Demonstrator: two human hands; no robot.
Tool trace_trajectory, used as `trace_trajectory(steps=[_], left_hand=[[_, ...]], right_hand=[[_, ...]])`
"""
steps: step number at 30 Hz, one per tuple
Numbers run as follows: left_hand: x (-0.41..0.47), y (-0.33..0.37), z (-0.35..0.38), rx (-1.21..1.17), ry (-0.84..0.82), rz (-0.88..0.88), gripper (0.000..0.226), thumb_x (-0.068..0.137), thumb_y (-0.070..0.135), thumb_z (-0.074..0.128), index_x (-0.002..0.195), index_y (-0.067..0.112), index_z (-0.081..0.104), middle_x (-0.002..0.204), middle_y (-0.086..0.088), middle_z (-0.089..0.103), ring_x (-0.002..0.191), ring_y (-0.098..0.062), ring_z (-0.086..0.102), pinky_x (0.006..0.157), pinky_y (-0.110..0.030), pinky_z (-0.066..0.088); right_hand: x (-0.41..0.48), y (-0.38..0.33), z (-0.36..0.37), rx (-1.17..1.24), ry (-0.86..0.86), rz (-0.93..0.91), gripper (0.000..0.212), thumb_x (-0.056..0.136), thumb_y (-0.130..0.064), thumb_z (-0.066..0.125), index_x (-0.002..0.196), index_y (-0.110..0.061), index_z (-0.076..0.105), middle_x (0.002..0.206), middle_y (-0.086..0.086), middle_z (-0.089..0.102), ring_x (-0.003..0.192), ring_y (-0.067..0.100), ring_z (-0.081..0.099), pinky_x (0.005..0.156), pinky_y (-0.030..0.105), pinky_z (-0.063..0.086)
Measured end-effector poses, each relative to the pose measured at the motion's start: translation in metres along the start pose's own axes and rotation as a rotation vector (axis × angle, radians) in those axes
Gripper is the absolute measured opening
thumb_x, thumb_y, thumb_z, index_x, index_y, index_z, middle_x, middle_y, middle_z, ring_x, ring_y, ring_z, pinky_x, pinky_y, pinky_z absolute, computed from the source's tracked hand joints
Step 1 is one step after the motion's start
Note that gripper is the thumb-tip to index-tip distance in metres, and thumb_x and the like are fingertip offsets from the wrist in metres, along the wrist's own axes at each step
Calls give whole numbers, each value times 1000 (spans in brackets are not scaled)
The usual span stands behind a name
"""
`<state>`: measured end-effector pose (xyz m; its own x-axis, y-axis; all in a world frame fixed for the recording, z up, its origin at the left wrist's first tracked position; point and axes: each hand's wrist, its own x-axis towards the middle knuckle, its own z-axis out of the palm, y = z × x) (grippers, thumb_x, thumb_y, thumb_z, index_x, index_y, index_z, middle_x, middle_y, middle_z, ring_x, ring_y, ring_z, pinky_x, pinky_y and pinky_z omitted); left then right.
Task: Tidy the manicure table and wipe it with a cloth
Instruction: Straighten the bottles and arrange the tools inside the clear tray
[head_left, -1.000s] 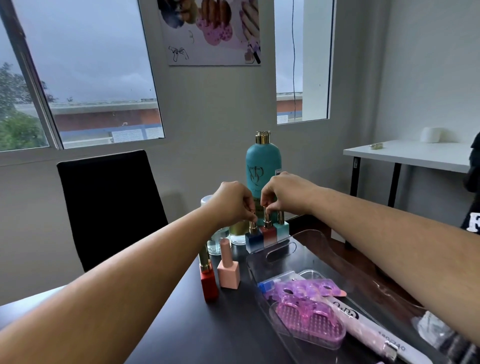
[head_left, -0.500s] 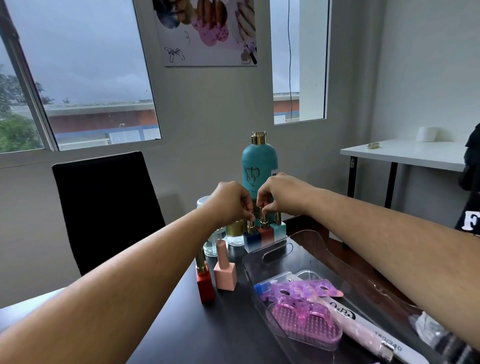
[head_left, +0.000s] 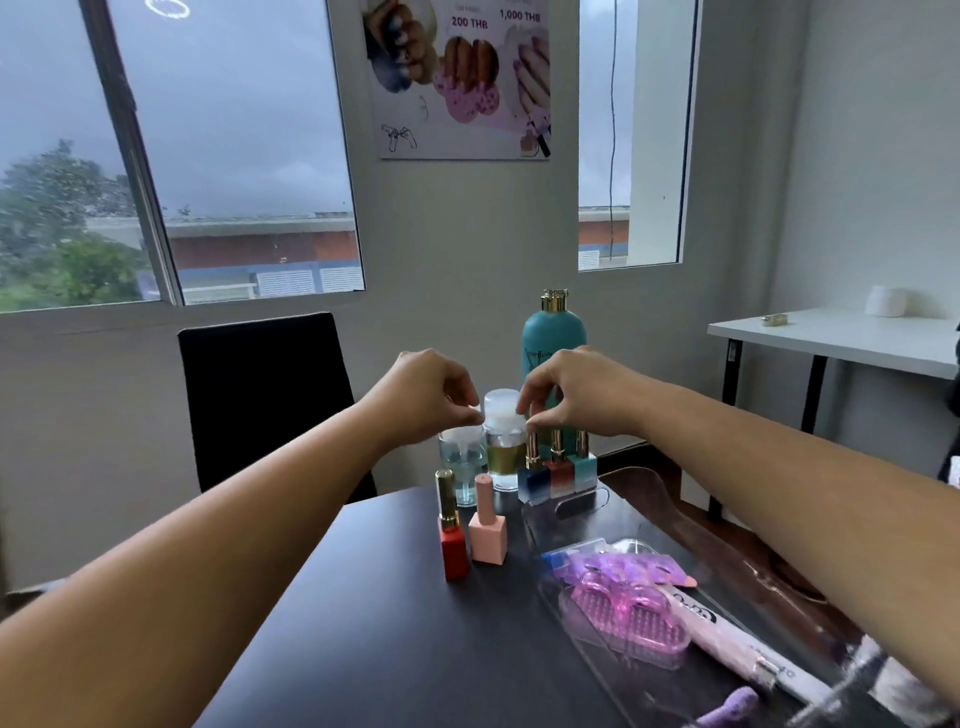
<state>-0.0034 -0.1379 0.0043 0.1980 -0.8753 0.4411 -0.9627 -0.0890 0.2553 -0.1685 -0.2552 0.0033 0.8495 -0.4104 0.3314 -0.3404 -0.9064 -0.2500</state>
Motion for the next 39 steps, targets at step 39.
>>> trace_trajectory(steps=[39], left_hand=[[-10,-13,51,-108,4,-78,13,74,9,65,84,14,72,79,2,70,72,-10,64,73,-19,49]], right_hand=[[23,-4,40,-156,-118,19,18,84,-17,69,102,-18,72,101,-4,63,87,10,56,75,21,40]])
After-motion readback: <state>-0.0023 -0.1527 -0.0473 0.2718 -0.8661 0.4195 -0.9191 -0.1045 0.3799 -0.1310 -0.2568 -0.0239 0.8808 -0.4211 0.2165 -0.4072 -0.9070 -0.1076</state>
